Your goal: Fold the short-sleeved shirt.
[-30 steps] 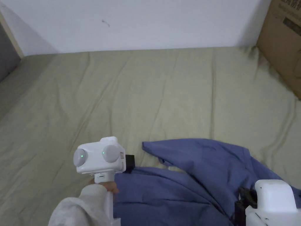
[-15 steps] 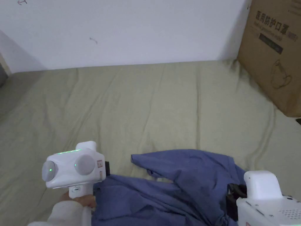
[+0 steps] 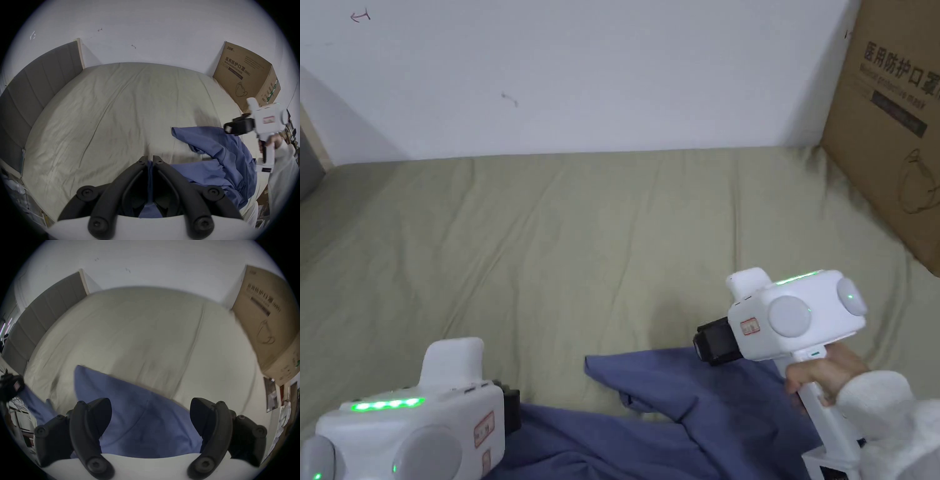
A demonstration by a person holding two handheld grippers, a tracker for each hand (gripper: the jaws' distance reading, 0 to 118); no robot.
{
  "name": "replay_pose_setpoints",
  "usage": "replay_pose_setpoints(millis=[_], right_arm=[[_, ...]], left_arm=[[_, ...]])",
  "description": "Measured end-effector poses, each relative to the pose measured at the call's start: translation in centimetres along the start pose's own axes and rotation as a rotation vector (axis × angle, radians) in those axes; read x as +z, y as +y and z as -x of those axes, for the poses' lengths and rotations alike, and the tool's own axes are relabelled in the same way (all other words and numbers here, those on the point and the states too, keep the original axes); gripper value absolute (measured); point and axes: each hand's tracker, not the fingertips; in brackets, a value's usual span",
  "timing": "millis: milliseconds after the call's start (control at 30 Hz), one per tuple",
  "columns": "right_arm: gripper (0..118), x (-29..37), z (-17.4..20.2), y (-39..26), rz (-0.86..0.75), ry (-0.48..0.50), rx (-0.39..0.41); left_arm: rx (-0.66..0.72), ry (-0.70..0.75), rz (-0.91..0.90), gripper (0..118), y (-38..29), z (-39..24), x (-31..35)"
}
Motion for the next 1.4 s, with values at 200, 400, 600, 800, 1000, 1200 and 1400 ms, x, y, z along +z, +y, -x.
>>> replay_pose_setpoints(millis=[200,400,600,800,1000,1200,1400], right_arm=[[74,-6.8,-1.5,0.6,0.142,-0.107,-0.014],[1,-5.7,-1.8,0.7,0.090,-0.176,-0.002],[1,-3.5,-2.3,0.8,0.071,-0.116,-0.103],[1,6.7,-4.9,1.7,-0.109,-0.072,-0.239],[1,18.5,-8.6,0.5,-0.272,-0.128,-0.299],[1,28.3,-12.0,-3.1,-0.384,-0.219,-0.326],[1,33.2,-13.0,-6.5,-0.418,-0.175,-0.377]], left_arm=[[0.002,0.009,0.020,4,-0.6,0.4,-1.0],[0.023,0.004,0.032,4,-0.6,0.6,-1.9],[0.036,0.023,0.021,4,0.4,1.8,-0.7],[0.009,0.075,-0.032,4,2.2,2.3,2.0],[-0.010,0.140,-0.119,4,4.0,2.9,6.4],[0.001,0.167,-0.203,4,5.4,3.6,11.1],[-0.015,0.130,-0.269,4,6.4,2.7,14.9]])
